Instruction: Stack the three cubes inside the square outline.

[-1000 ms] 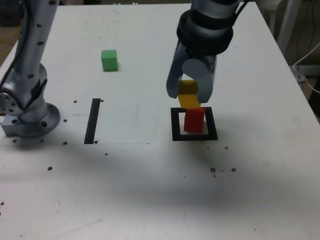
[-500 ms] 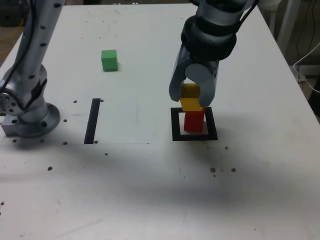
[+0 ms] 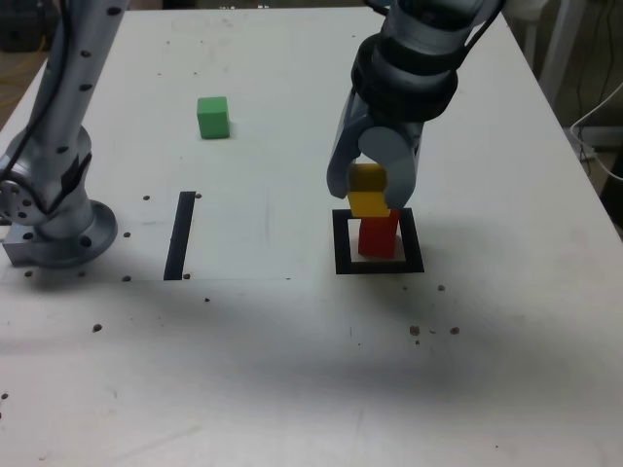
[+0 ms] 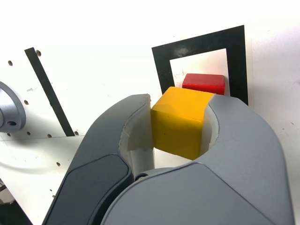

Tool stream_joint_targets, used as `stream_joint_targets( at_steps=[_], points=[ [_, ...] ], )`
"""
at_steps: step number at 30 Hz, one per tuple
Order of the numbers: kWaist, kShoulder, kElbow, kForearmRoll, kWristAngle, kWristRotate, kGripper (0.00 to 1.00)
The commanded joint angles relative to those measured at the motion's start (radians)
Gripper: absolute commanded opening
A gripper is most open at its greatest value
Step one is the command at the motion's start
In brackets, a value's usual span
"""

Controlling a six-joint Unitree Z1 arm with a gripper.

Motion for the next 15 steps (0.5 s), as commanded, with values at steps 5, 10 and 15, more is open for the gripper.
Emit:
stream_joint_targets(
  at_steps=[5, 10, 15],
  points=[
    [0.002, 0.013, -0.003, 0.012, -0.010, -0.001, 0.39],
    [0.002, 0.019, -0.001, 0.010, -0.016, -0.004, 0.39],
    [0.002, 0.018, 0.003, 0.009, -0.014, -0.015, 0.44]
  ],
)
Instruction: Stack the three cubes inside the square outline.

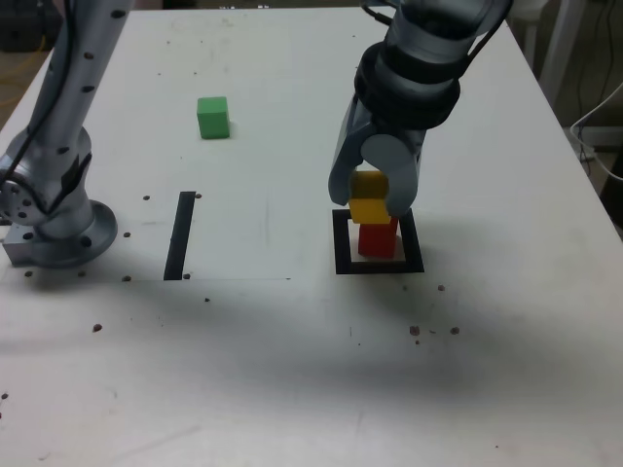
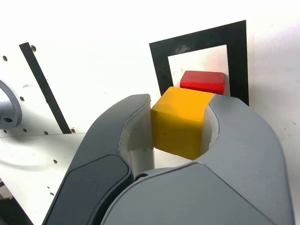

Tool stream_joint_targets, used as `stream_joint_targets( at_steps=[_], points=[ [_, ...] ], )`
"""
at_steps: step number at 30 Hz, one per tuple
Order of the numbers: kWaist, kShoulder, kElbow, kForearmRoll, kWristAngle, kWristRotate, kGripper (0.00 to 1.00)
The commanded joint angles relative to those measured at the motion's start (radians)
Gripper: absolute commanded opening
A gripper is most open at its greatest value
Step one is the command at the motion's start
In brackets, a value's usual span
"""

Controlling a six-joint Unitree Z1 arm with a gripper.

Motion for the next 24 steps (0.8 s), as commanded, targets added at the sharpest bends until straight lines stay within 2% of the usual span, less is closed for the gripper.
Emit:
stream_joint_targets(
  at_steps=[1, 17, 21, 24],
  points=[
    [0.002, 0.003, 0.005, 0.013, 0.003, -0.006, 0.45],
    [0.011, 0.018, -0.009, -0.009, 0.015, 0.000, 0.48],
    [0.011, 0.013, -0.011, -0.009, 0.021, 0.003, 0.56],
    [0.011, 0.005, -0.012, -0.009, 0.029, 0.007, 0.69]
  ],
)
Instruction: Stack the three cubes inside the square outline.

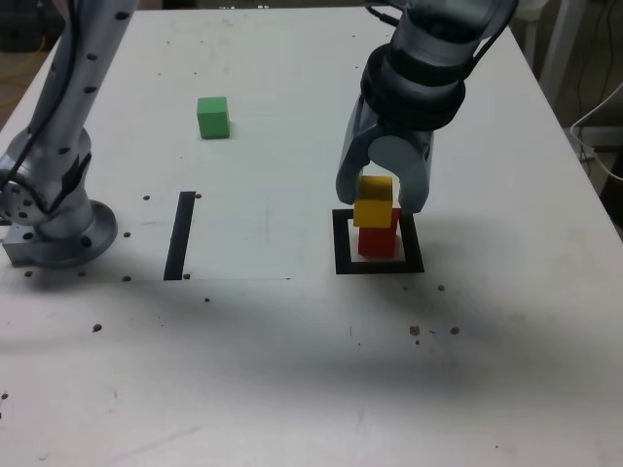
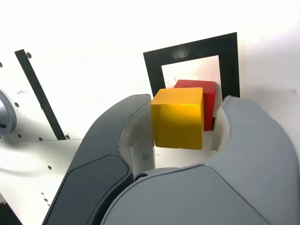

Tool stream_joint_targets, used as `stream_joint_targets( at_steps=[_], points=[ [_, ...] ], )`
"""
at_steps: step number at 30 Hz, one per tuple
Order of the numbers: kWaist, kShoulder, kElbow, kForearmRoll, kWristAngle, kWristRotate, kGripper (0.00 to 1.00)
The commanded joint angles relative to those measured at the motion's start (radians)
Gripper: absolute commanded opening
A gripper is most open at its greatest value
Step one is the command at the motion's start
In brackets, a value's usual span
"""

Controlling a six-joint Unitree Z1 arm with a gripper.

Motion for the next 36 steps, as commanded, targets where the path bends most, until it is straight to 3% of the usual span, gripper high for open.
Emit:
stream_joint_targets(
  at_steps=[1, 5, 8, 14, 26, 36],
  points=[
    [0.002, -0.011, -0.005, 0.008, 0.009, 0.005, 0.74],
    [0.001, -0.029, -0.001, 0.009, 0.018, 0.008, 0.93],
    [0.000, -0.058, 0.013, 0.010, 0.020, 0.014, 0.99],
    [-0.008, -0.160, 0.082, 0.000, 0.022, 0.060, 0.99],
    [-0.012, -0.288, 0.262, -0.028, -0.019, 0.110, 0.99],
    [-0.011, -0.324, 0.300, -0.033, -0.082, 0.118, 1.00]
  ],
)
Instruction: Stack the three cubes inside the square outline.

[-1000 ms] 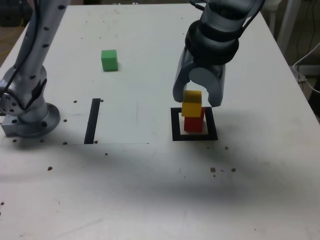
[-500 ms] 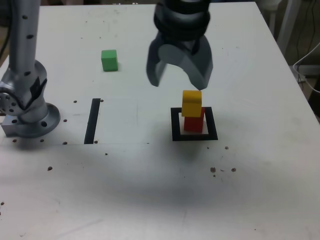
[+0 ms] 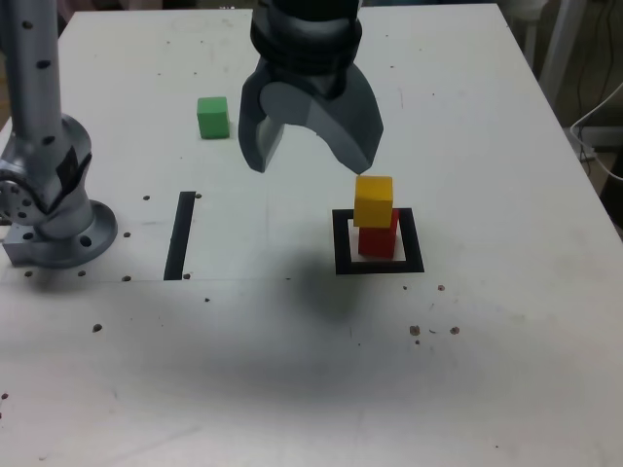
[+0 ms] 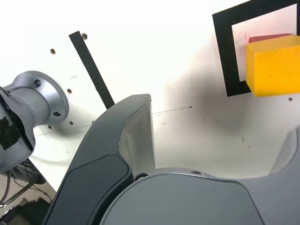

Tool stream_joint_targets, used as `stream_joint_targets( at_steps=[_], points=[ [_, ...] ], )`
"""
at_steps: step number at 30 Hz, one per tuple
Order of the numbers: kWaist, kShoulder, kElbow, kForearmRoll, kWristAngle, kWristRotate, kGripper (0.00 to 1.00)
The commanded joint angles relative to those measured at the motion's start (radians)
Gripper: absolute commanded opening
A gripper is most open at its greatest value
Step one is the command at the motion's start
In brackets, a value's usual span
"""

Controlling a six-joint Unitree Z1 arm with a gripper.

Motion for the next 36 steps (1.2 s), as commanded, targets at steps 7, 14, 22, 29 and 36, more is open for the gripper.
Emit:
stream_joint_targets(
  at_steps=[7, 14, 22, 29, 36],
  points=[
    [0.072, -0.087, 0.056, 0.012, 0.017, 0.072, 1.00],
    [0.266, -0.226, 0.131, 0.014, 0.037, 0.158, 1.00],
    [0.485, -0.274, 0.225, 0.011, 0.082, 0.277, 1.00],
    [0.642, -0.266, 0.260, -0.011, 0.152, 0.362, 1.00],
    [0.771, -0.227, 0.271, -0.060, 0.158, 0.440, 0.99]
  ],
)
